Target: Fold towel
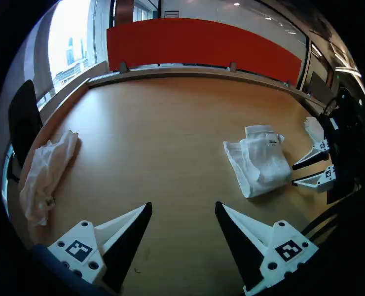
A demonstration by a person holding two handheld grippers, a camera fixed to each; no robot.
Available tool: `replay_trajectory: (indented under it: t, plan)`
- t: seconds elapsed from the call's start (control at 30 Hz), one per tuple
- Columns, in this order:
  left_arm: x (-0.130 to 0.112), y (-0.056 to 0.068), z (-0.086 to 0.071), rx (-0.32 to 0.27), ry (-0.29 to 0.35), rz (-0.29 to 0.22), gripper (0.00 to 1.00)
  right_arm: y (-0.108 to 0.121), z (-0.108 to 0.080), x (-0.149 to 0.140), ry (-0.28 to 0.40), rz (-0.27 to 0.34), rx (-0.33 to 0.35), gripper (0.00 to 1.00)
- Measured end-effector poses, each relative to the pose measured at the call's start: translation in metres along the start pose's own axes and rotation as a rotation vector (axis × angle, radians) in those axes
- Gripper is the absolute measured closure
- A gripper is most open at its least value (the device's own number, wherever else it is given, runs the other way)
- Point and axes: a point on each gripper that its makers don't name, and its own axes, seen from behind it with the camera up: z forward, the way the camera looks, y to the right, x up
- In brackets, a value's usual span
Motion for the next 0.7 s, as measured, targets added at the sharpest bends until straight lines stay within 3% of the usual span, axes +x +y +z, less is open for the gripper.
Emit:
replay_trajectory:
  t: [0.2,0.37,0.7]
  plan:
    - [-0.002,0.000,0.001,0.004,0.004,-0.005,0.05,-0.003,0.002,-0.001,0.002,0.014,0.004,0.41]
    - [-0.005,-0.001,0.001,0.009,0.008,-0.007,0.05,-0.006,0.006,-0.003,0.002,0.025,0.014,0.58]
    - [-0.009,-0.002,-0.001,0.013,0.009,-0.007,0.05,-0.006,0.012,-0.008,0.004,0.052,0.012,0.59]
